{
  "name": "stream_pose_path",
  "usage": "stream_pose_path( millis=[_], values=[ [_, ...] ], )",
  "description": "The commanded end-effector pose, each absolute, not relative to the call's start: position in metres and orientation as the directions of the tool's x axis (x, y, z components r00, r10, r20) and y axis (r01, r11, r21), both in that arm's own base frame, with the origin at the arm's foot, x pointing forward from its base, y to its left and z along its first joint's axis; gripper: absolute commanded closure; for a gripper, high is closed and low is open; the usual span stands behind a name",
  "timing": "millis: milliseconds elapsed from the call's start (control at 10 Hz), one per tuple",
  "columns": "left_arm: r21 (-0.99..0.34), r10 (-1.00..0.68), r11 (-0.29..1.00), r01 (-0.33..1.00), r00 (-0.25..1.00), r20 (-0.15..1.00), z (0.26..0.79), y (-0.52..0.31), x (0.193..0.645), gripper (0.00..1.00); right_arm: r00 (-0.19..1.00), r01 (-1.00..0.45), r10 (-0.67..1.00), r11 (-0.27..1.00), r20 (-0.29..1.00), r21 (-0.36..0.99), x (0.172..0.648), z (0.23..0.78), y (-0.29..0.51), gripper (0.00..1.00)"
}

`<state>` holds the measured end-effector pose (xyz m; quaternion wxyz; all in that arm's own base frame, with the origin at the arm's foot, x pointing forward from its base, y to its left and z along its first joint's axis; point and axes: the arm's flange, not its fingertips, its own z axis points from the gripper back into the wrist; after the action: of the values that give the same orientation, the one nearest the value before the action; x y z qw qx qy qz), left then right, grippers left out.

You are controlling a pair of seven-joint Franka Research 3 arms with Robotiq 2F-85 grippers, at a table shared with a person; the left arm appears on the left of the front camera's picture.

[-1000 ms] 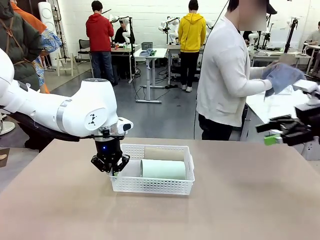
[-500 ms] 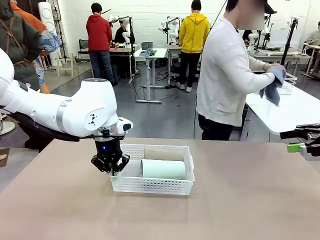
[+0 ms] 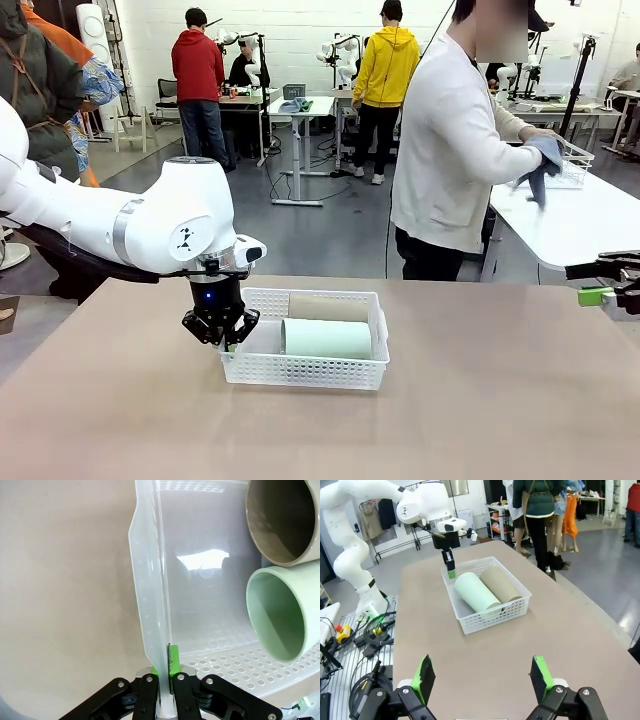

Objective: Clean and organize the cups into the basket.
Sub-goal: Pick up the Reusable plastic cup from the right side of the table and stack it inside the Organizing basket in the center of the table.

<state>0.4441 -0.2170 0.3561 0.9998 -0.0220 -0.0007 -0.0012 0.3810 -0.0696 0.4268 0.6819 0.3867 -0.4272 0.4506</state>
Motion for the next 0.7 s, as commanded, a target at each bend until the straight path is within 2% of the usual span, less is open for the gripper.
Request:
stream_pose_path(
  millis=[0,600],
  values=[
    [-0.047,-0.002,0.999,0.003,1.0,0.009,0.3593,-0.2178,0.4438,1.0,0.224,-0.948,0.283,0.286,0.932,0.141,0.382,0.4281,-0.0682,0.0],
    [-0.047,-0.002,0.999,0.003,1.0,0.009,0.3593,-0.2178,0.4438,1.0,0.224,-0.948,0.283,0.286,0.932,0.141,0.382,0.4281,-0.0682,0.0]
  ],
)
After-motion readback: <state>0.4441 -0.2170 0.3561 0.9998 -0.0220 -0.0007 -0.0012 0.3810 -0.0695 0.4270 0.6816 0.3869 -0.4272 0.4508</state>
